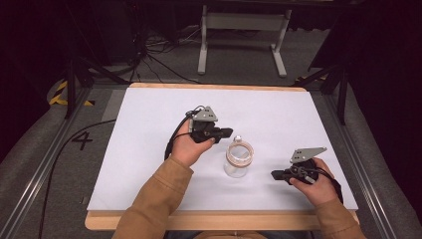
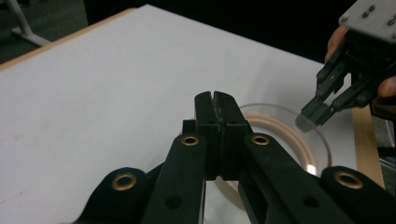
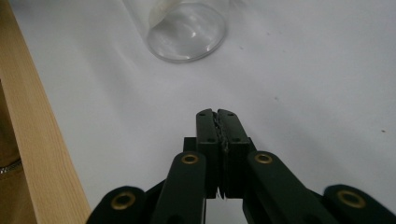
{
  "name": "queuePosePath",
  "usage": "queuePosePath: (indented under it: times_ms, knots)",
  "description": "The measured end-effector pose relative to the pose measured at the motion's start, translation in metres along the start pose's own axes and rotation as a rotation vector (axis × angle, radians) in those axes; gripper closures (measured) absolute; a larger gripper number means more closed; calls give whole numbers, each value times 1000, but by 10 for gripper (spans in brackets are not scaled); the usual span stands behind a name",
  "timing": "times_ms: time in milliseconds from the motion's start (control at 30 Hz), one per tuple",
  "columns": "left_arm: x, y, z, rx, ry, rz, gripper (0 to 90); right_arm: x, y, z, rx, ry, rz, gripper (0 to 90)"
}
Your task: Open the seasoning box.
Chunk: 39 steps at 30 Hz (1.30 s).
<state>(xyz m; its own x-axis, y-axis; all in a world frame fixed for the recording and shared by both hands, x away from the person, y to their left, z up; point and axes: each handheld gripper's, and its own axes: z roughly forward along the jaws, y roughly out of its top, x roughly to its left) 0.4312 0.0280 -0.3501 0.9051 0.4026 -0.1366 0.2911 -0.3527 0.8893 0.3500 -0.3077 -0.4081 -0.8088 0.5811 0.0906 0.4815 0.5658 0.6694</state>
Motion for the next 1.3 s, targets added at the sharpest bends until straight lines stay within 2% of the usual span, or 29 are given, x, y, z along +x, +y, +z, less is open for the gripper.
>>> queuePosePath:
  times_ms: [133,200,300,433,633,833,900,1067,1167,1300]
  knots:
    - [-1,1,4,-15,-2,-12,895,1,1,1,1,-3,-4,897]
    - [-1,-1,10,-34,20,-21,894,3,1,2,-1,-2,-11,899]
    - [-2,-3,18,-54,23,-37,893,7,3,4,-17,-3,-31,900]
    - [-3,-4,25,-61,37,-26,893,9,3,6,-21,0,-43,900]
    - [-1,-9,35,-40,60,-19,890,11,2,6,-19,1,-45,900]
    - [2,-11,41,-20,58,-21,884,14,3,7,-27,8,-48,900]
    - [1,-12,43,-14,46,-30,867,15,4,6,-34,16,-50,900]
    - [1,-11,43,-7,53,-15,874,17,5,5,-42,18,-38,900]
    - [2,-11,43,-13,43,-24,897,20,8,3,-78,46,-14,900]
    - [3,-11,43,-14,37,-29,898,31,16,3,-122,77,-20,900]
